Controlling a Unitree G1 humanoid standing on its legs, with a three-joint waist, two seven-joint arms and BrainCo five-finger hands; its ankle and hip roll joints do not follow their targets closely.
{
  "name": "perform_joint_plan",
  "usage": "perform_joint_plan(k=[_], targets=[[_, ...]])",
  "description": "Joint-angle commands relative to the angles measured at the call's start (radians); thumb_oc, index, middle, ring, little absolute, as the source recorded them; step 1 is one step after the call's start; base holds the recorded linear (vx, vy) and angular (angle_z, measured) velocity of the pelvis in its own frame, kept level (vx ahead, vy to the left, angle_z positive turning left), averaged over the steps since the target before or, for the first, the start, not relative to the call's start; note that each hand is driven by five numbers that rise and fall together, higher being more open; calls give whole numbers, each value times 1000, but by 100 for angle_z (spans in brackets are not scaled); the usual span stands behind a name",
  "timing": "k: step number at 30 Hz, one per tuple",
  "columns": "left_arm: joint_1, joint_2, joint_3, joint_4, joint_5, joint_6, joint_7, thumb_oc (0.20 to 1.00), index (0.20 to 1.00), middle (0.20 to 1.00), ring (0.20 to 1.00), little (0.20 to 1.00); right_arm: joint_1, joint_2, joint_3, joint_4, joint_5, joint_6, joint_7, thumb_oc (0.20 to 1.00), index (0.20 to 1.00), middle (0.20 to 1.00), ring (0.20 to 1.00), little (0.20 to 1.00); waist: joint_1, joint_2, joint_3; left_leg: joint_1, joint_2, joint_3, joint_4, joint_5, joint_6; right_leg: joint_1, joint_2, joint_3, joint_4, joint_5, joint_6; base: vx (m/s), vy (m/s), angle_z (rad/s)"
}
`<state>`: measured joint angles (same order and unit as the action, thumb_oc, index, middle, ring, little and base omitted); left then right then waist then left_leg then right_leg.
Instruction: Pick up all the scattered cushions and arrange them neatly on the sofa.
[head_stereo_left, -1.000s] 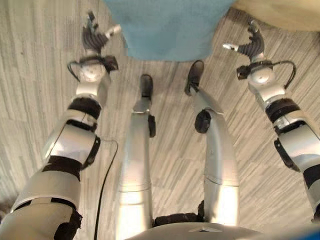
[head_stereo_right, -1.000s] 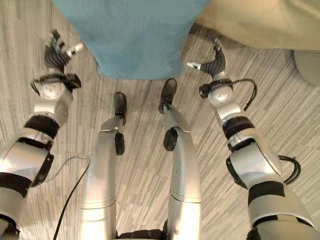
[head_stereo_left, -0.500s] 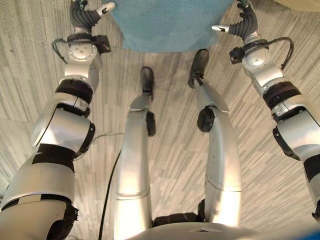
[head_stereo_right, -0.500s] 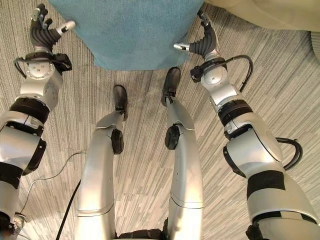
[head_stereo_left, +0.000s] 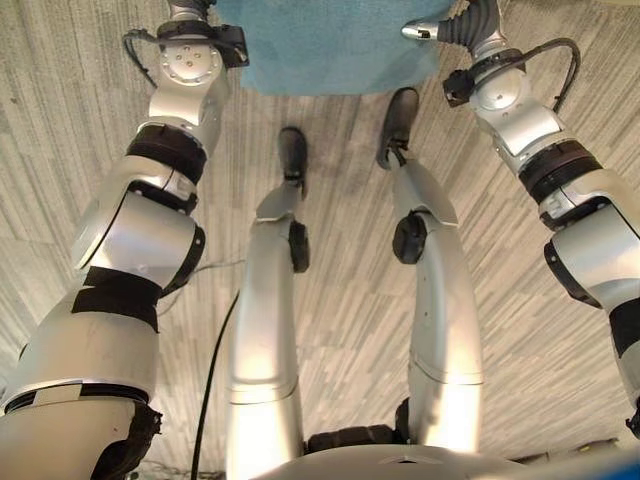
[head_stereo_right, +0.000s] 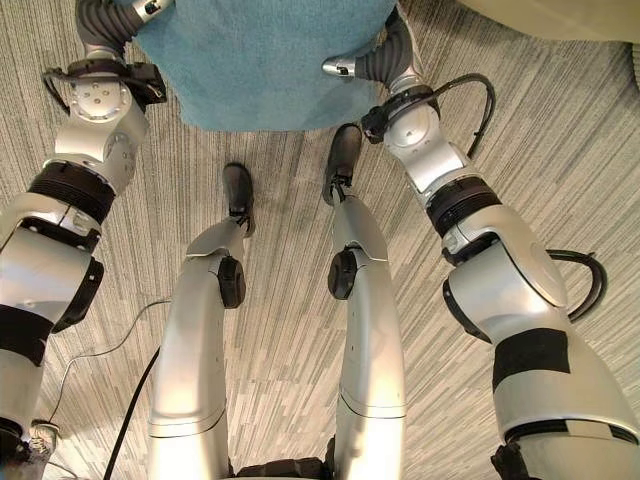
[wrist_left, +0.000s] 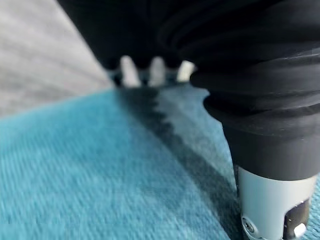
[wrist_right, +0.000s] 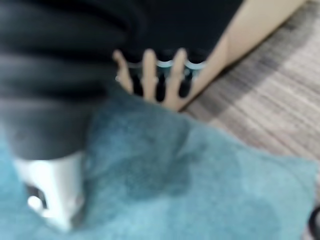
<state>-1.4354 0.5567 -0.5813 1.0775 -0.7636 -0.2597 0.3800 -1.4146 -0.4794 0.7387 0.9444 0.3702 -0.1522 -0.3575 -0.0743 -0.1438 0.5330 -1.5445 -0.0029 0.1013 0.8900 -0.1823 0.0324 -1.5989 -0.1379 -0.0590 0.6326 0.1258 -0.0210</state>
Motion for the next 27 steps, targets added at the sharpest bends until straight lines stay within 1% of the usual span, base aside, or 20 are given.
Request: perform_joint_plan(k=[1,2,3,4,5,8,10,11,15,16,17,18,19,22,23,24,26,27], targets=[[11,-109,-20,-149,23,-60,-30,1000,1000,1000,1000,1000,-55,129,46,-146,-14,-77,5,1000,1000,1000,1000,1000,-5,22,-46,10,9,-129,-113,85,-59,29,-10,96,130,-184,128,0,0,0],[17,-112,-20,-169,21,-65,-27,1000,1000,1000,1000,1000,-51,135,39,-170,-11,-83,2,1000,1000,1000,1000,1000,-6,25,-47,11,9,-129,-117,87,-59,29,-10,96,130,-184,128,0,0,0],[30,-117,-17,-191,20,-67,-25,576,576,576,576,576,-43,141,23,-201,-4,-89,-3,498,498,498,498,498,-6,31,-48,12,10,-127,-122,89,-58,29,-10,95,130,-185,127,0,0,0],[39,-118,-14,-213,18,-72,-24,332,332,332,332,332,-37,149,12,-220,-1,-94,-7,272,272,272,272,272,-6,34,-50,13,10,-128,-126,91,-57,29,-9,96,130,-187,125,0,0,0],[51,-121,-8,-238,14,-80,-22,200,200,200,200,200,-27,154,-4,-242,10,-101,-10,200,200,200,200,200,-5,38,-51,16,10,-128,-131,93,-56,29,-8,96,133,-187,124,0,0,0],[97,-122,22,-306,-1,-102,-17,200,200,200,200,200,-4,161,-44,-316,-16,-112,-22,200,200,200,200,200,-3,49,-60,30,14,-126,-159,99,-58,30,-5,96,132,-188,125,0,0,0],[118,-121,33,-326,1,-104,-15,200,200,200,200,200,6,158,-50,-338,-29,-111,-25,200,200,200,200,200,-4,49,-67,36,16,-125,-171,105,-60,30,-4,96,132,-186,124,-11,-18,1],[155,-124,52,-370,0,-114,-10,200,200,200,200,200,26,151,-70,-363,-43,-110,-27,200,200,200,200,200,-4,53,-76,50,15,-123,-190,109,-61,38,-4,94,130,-187,124,-41,-48,3],[271,-109,94,-494,37,-126,-10,200,200,200,200,200,107,107,-123,-438,-94,-107,-22,200,200,200,200,200,-1,69,-93,143,19,-123,-276,126,-68,121,-1,80,85,-192,123,-50,-37,6],[311,-115,108,-527,48,-127,-6,200,200,200,200,200,140,99,-137,-452,-107,-106,-18,200,200,200,200,200,0,73,-95,175,20,-122,-298,133,-70,151,-1,73,75,-193,121,-62,-49,7],[379,-112,132,-602,76,-134,-13,200,200,200,200,200,193,78,-165,-486,-121,-113,-10,200,200,200,200,200,4,80,-100,234,25,-125,-342,140,-74,207,-2,66,51,-196,121,-44,-42,7],[385,-112,133,-607,78,-132,-11,200,200,200,200,200,198,78,-165,-489,-122,-112,-10,200,200,200,200,200,4,80,-98,240,25,-125,-345,141,-74,213,-2,64,48,-195,121,-54,-38,7],[467,-113,160,-682,118,-134,-15,200,200,200,200,200,265,54,-199,-531,-155,-112,5,200,200,200,200,200,7,86,-102,306,28,-126,-384,148,-80,281,-1,53,27,-201,119,-46,-18,7],[623,-153,219,-783,144,-135,-36,200,200,200,200,200,398,52,-256,-602,-175,-122,34,200,200,200,200,200,14,92,-110,427,35,-136,-457,163,-90,408,0,38,-29,-209,114,-14,-28,5],[711,-161,242,-811,161,-132,-53,200,200,200,200,200,481,55,-280,-652,-186,-126,56,200,200,200,200,200,18,96,-120,506,35,-141,-503,175,-95,485,1,29,-71,-207,112,-69,-45,-3],[757,-168,255,-836,170,-133,-67,200,200,200,200,200,525,52,-294,-679,-200,-127,68,200,200,200,200,200,21,97,-123,536,36,-138,-531,212,-95,517,1,19,-103,-176,105,-83,-46,1],[849,-192,277,-864,165,-139,-92,200,200,200,200,200,619,50,-316,-734,-221,-130,91,200,200,200,200,200,23,94,-145,638,38,-143,-583,226,-104,616,-1,5,-155,-176,106,-31,-23,0],[851,-192,277,-865,165,-139,-91,200,200,200,200,200,622,50,-317,-736,-222,-129,91,200,200,200,200,200,24,95,-142,644,38,-143,-586,227,-104,623,-1,4,-158,-176,106,36,-18,-3]])
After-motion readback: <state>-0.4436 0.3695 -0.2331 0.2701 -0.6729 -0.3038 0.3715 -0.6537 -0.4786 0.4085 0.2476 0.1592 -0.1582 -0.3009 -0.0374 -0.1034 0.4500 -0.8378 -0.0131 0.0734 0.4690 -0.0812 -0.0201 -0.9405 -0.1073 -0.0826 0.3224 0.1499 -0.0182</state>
